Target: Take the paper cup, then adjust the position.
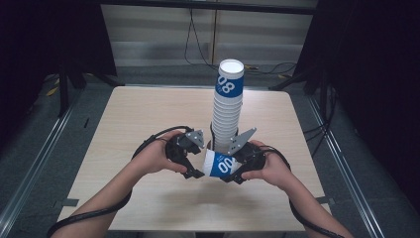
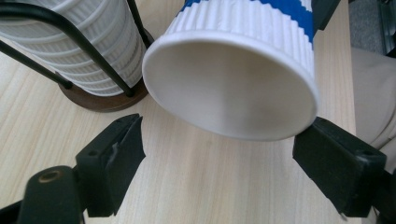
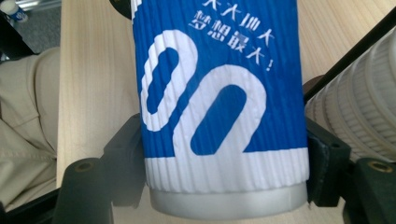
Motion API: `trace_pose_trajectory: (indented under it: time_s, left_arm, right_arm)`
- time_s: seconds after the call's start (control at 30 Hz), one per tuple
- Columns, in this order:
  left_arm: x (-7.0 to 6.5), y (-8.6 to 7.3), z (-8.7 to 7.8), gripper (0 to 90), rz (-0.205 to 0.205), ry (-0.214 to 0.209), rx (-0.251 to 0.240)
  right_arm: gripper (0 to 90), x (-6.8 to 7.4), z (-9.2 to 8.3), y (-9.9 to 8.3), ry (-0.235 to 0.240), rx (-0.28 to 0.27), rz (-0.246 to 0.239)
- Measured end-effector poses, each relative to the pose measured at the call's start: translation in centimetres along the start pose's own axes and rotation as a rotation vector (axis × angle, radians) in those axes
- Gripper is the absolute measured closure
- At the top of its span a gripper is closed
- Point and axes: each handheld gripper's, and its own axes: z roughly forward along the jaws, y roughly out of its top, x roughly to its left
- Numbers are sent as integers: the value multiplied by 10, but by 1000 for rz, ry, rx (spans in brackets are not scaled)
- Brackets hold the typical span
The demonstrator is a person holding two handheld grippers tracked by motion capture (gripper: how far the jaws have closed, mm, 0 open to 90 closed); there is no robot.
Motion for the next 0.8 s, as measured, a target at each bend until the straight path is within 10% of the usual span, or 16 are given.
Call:
trace_pose_trajectory:
  time_s: [0.8]
  left_arm:
    - [5,-13,4,151,-9,-48,-189]
  right_arm:
    - [286,0,-3,0,8,-49,5]
